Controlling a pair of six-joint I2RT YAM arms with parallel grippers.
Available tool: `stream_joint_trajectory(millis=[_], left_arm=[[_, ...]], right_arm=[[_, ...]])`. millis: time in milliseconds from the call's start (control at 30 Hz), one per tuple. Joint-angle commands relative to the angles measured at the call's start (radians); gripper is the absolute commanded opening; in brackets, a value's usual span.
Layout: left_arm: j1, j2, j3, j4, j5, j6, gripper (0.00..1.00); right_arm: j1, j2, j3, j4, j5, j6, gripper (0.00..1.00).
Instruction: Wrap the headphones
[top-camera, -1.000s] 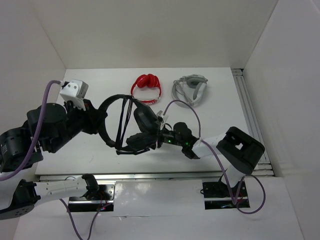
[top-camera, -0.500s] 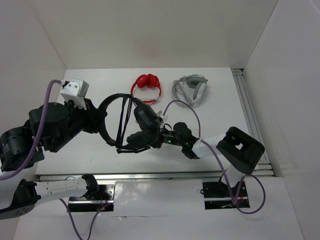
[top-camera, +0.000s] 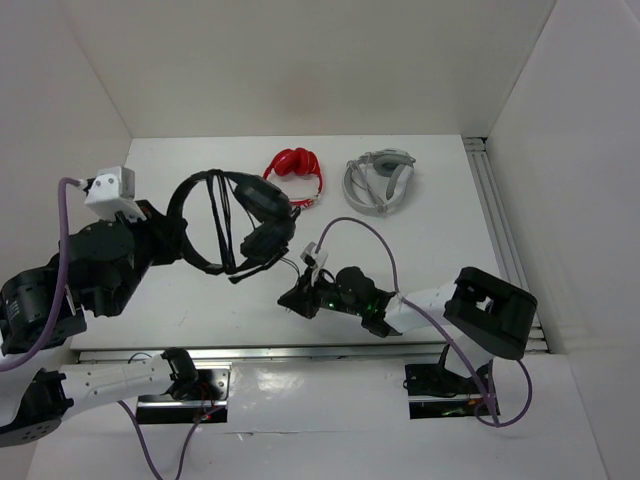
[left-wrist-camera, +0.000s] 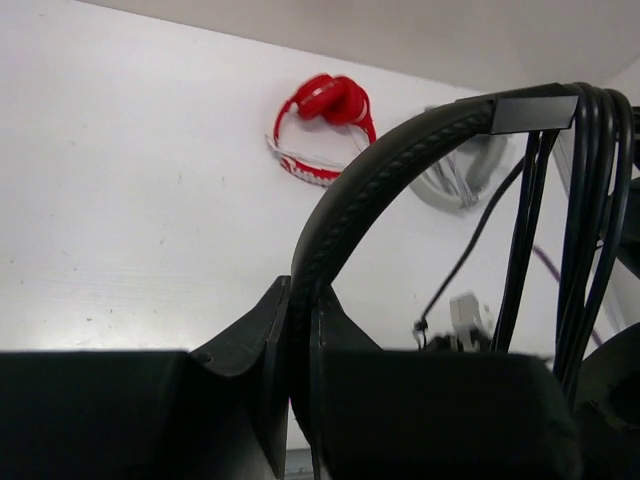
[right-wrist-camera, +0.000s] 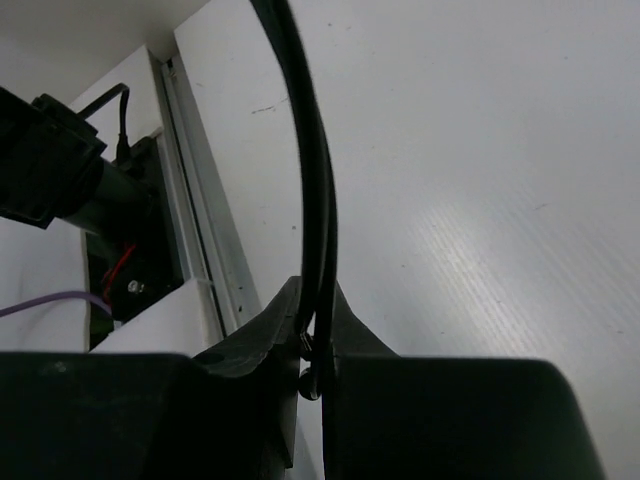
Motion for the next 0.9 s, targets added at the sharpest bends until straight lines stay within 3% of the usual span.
stream_joint_trajectory(millis=[0,267,467,633,867], left_arm=[[-0.003,-0.019,-0.005,0.14,-0.181,-0.15,0.0],[0.048,0.118,-0.038,0.224,-0.36,-0.134,0.0],[0.224,0.183,-0.05,0.325,-0.179,-0.078,0.0],[0.264,0.267,-0.074,0.325,-0.228,-0.041,0.0],[0.298,0.301,-0.223,0.376,-0.183,0.07,0.0]], right_arm=[[0.076,-0.072,0.007,-0.096,0.148,-0.014,0.0],[0.319,-0.167,0.111,-0.352,0.341,-0.08,0.0],[0.391,-0.23,0.154,-0.479,0.355,-0.114,0.0],[0.495,-0.299,0.193,-0.582,0.416,-0.146,0.0],[0.601,-0.358,0.303,-0.752,0.527,-0.198,0.0]])
